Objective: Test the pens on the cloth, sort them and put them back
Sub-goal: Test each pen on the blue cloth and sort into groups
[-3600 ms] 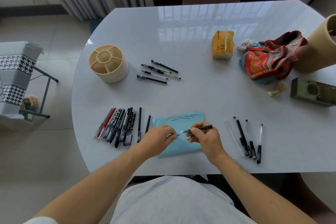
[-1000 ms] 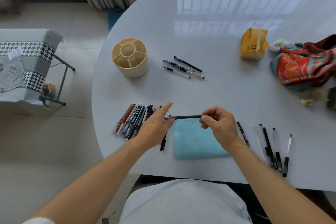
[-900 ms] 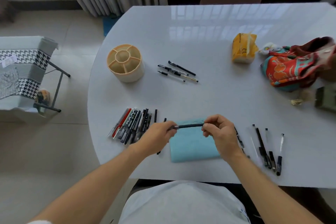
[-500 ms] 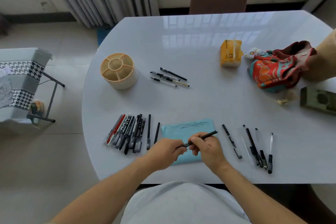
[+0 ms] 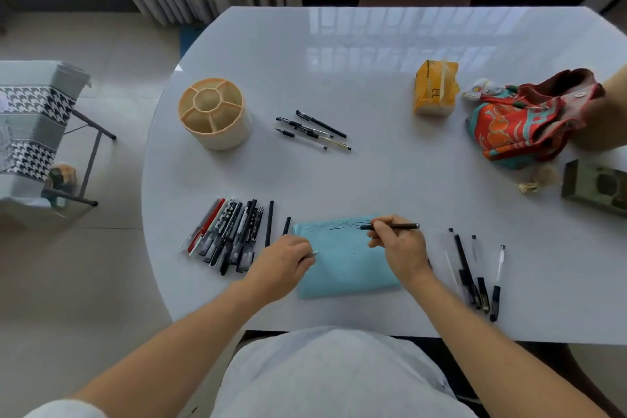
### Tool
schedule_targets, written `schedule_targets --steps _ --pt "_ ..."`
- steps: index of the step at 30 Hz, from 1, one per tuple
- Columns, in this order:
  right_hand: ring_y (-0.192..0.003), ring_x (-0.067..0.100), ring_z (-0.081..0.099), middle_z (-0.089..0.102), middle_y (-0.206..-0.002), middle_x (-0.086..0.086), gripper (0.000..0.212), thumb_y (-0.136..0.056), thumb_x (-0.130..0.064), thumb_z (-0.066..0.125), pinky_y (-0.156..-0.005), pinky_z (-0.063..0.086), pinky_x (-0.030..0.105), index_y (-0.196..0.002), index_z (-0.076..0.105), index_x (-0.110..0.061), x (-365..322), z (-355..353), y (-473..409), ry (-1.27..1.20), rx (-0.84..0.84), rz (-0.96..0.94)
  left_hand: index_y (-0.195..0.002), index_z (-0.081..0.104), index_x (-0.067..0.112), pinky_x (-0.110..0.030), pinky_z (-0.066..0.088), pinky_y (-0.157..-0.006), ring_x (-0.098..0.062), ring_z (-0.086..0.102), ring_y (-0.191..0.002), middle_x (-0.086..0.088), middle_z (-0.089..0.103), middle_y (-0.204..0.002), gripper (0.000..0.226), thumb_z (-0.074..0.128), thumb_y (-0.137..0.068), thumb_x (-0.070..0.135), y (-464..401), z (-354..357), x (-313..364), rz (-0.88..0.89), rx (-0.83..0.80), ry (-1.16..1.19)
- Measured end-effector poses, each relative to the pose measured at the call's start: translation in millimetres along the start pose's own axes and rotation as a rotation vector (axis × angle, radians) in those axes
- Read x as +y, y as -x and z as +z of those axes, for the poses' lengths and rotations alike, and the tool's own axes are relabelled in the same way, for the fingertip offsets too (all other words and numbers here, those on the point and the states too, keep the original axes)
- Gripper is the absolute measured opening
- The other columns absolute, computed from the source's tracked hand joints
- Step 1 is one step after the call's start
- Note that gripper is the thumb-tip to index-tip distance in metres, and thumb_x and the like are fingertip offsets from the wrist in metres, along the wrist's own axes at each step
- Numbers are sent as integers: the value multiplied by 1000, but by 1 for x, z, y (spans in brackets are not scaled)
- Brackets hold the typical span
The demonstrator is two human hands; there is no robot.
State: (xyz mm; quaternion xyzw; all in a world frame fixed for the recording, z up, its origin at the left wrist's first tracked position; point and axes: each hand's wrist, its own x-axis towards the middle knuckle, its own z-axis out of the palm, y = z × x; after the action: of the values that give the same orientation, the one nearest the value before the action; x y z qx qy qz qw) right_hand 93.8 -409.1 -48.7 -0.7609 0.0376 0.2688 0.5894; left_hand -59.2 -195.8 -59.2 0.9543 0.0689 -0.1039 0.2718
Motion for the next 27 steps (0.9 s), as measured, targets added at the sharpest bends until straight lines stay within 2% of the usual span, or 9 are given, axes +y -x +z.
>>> schedule_targets --steps 3,5,9,12,15,19,22,25,27 --pt "-60 16 72 76 -75 -4 16 -89 -13 66 -62 56 28 -81 73 -26 4 29 3 135 -12 -68 -93 66 19 -26 45 -93 -11 53 -114 7 63 -120 28 48 -102 39 -4 12 2 66 31 -3" --pt "-62 14 72 74 -74 -10 12 -85 -22 65 -62 56 28 -81 72 -30 6 43 6 178 -47 -113 -94 68 20 -27 45 -98 -11 52 -117 6 62 -124 29 48 -101 40 -5 16 3 77 38 -8" --pt "-80 1 71 74 -84 -25 11 -84 -29 62 -75 55 25 -87 73 -30 10 56 6 360 -129 -269 -91 68 19 -25 45 -96 -9 53 -115 8 62 -122 31 48 -100 41 -5 17 1 87 75 10" --pt "-84 -1 71 76 -91 -21 12 -87 -25 65 -79 57 30 -93 75 -29 13 57 4 463 -144 -336 -91 68 19 -20 41 -94 -7 52 -114 11 62 -119 35 44 -100 43 -5 15 1 72 89 14" --pt "-83 -1 70 76 -88 -19 12 -87 -19 68 -79 57 30 -93 75 -28 11 58 2 500 -146 -359 -92 68 19 -20 40 -93 -6 52 -115 12 61 -121 38 42 -99 45 -4 15 3 52 85 20" --pt "-73 12 68 71 -73 -11 7 -84 -21 65 -74 56 36 -84 71 -24 8 54 -2 474 -87 -286 -90 68 21 -22 43 -92 -5 51 -116 12 61 -122 35 43 -98 44 -3 14 4 31 71 35" --pt "-66 10 65 68 -66 -12 11 -85 -15 67 -69 56 33 -81 69 -24 7 48 -3 411 -87 -223 -91 68 20 -22 44 -92 -5 51 -117 12 61 -123 27 50 -99 39 -4 14 4 3 54 32" --pt "-62 14 67 71 -69 -7 9 -81 -22 62 -60 54 27 -78 68 -28 -1 41 2 247 -51 -145 -95 68 20 -26 47 -94 -6 52 -118 13 61 -124 26 50 -100 39 -7 12 5 -22 30 33" --pt "-64 21 70 73 -71 1 9 -79 -21 61 -59 56 31 -78 69 -25 -4 36 6 108 -52 -92 -98 67 21 -30 50 -92 -7 53 -116 13 63 -123 26 49 -101 40 -10 8 6 -45 13 44"
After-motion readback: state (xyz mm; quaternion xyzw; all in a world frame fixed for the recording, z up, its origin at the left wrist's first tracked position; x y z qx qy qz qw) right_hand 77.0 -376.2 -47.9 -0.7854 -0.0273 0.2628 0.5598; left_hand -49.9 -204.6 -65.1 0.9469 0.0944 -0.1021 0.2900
